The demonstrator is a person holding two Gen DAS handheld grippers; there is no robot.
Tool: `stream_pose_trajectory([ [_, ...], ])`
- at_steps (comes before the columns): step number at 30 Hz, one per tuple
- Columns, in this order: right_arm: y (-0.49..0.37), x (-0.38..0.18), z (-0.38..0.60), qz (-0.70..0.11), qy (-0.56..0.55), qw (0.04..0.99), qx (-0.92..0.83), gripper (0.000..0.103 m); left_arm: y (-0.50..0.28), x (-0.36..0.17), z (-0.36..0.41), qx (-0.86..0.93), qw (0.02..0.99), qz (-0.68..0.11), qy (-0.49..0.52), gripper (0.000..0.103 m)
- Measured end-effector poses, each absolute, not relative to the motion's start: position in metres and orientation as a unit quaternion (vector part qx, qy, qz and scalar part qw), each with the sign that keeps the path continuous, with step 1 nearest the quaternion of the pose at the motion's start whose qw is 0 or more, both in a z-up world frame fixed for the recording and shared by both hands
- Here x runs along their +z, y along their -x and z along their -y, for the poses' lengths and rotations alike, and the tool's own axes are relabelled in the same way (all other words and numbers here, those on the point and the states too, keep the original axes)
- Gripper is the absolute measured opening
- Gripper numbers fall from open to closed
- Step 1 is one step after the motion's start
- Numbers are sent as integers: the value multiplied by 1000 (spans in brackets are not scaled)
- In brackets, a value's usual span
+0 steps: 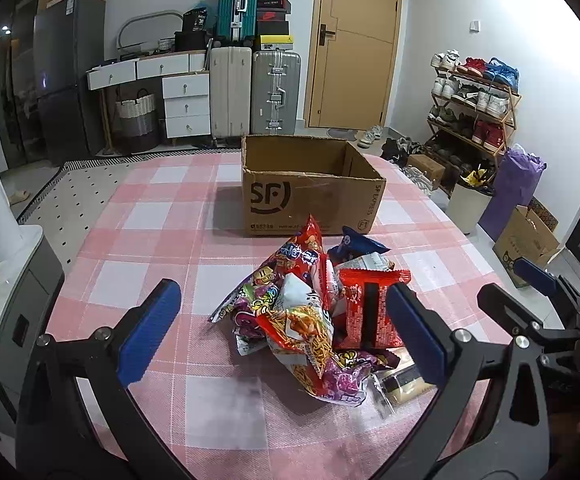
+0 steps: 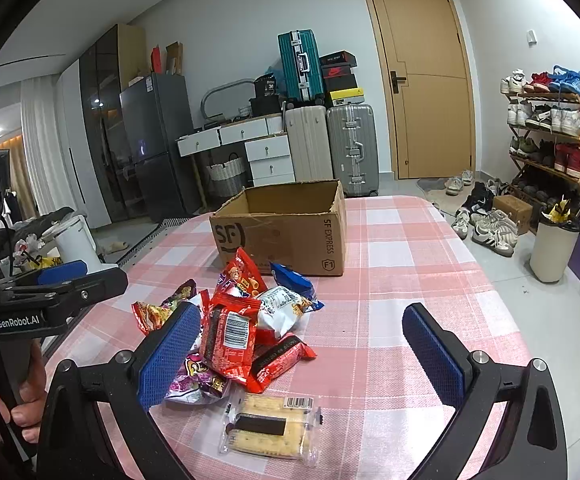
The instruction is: Organize snacks
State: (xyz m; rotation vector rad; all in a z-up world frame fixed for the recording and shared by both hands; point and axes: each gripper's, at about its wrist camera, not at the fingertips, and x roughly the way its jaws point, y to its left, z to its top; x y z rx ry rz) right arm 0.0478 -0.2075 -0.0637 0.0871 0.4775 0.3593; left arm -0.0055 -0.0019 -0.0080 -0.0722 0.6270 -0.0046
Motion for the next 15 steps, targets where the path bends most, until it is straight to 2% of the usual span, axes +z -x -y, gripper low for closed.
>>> stream_pose_trajectory([
  [15,-46,-62,206,-237,-39,954,180,103,3,-12,3,-6,949,-313,42,102],
])
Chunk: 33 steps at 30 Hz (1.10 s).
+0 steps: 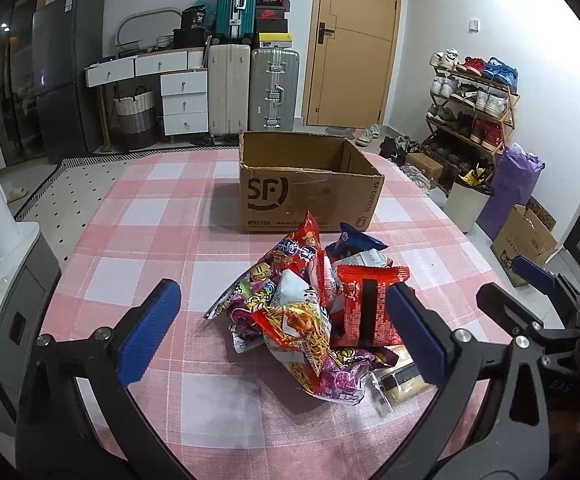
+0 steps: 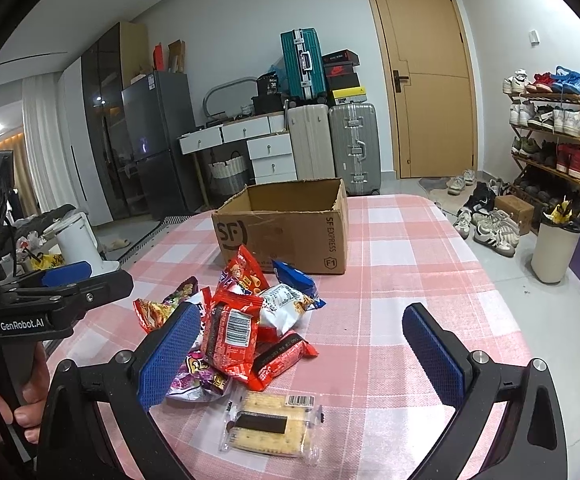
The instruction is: Organize snacks
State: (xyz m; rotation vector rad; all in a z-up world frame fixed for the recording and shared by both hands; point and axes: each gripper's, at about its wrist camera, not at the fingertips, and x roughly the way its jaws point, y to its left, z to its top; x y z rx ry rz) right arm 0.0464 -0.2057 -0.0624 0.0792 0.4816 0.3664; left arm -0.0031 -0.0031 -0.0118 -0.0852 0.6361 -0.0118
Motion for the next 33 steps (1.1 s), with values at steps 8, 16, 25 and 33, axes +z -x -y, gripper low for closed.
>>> stream_pose_trajectory([
  [8,-47,-63,205,-239,-42,953,183,103,2,-13,2,-7,948,-314,49,102],
  [16,-47,-64,206,-236,-42,953,183,103,0,-14,2,-1,948,-315,48,102],
  [25,-49,-63,205,-233,-40,954,184,103,-1,-14,-1,-3,947,-316,54,102],
  [33,-48,-63,205,-234,-39,954,183,103,-2,-16,-3,-6,946,-319,55,102],
])
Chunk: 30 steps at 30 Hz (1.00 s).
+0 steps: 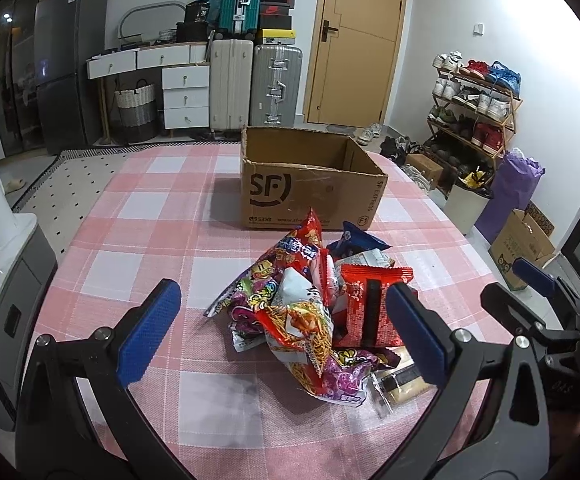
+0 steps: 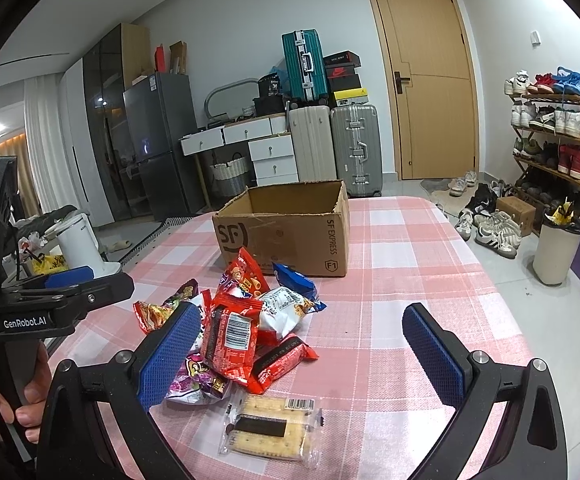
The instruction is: Organize snacks
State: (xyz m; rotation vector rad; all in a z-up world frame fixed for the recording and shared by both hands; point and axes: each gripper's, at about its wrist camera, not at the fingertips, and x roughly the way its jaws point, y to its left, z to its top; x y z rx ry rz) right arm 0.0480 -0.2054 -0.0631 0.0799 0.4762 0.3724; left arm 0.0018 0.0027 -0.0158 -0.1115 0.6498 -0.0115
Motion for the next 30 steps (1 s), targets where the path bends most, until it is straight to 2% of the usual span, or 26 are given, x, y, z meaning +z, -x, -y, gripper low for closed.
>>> stream_pose_trajectory([
  [11,-57,-72,202,-249,-45,947,198,103,-8,-25,-6,-11,943,-326,62,102],
  [27,-92,-104,163,-325,-93,895,290,103,-17,-44,-24,-7,938,-340,72,102],
  [30,-100,-113,154,-342,-98,886,298,99,-18,-51,-29,-5,936,-344,75,102],
])
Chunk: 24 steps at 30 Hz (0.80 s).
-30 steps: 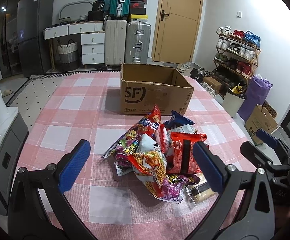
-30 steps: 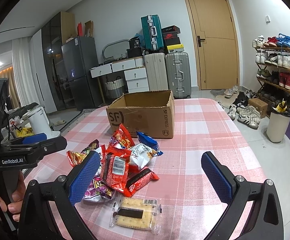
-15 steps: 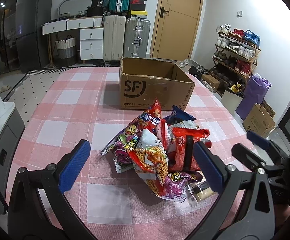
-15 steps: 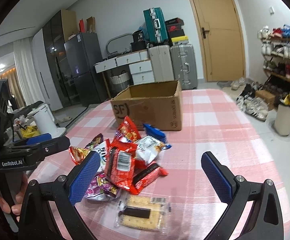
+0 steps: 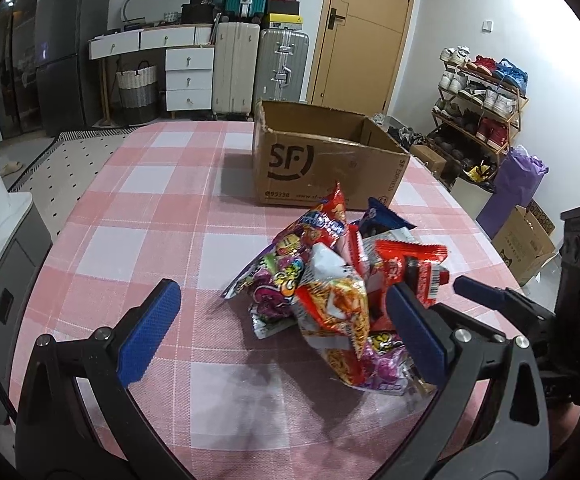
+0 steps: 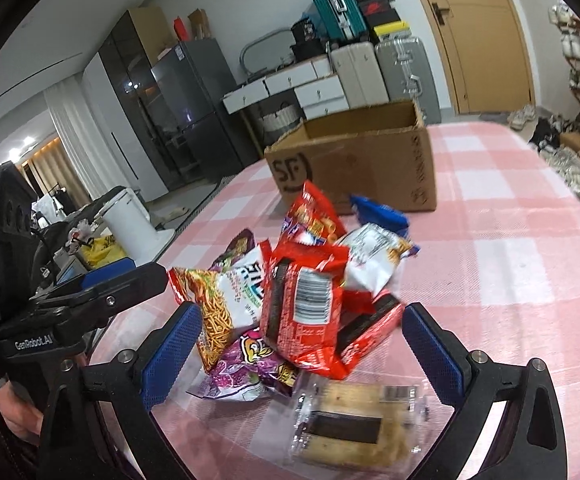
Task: Organize snacks
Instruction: 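Grasp a red snack bag with the right gripper while the left gripper grasps a noodle-snack bag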
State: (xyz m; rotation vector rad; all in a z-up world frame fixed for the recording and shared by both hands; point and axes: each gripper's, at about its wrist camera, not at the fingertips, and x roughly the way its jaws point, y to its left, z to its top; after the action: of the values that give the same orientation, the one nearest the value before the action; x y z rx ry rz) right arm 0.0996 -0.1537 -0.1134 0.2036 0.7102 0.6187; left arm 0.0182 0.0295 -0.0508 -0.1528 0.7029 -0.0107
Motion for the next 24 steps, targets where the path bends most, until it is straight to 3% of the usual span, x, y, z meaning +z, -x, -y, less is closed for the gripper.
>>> stream_pose_trajectory([
  [11,-131,-137,136,-389,-134,858,307,74,-24,-75,-49,-7,927,-364,94,102],
  [12,-134,-138,134,-392,-135,855,311,70,-26,-78,-50,-10,925,-367,96,102],
  [13,-136,-139,134,-396,-136,853,312,57,-25,-80,-50,-11,924,-370,97,102],
  [15,-142,-146,129,-409,-138,846,314,41,-26,-82,-49,-11,922,-375,96,102],
  [19,-144,-149,132,-402,-154,842,326,26,-30,-85,-50,-15,920,-379,102,102],
  [24,-140,-142,132,-387,-151,847,332,23,-31,-84,-46,-21,918,-382,101,102],
])
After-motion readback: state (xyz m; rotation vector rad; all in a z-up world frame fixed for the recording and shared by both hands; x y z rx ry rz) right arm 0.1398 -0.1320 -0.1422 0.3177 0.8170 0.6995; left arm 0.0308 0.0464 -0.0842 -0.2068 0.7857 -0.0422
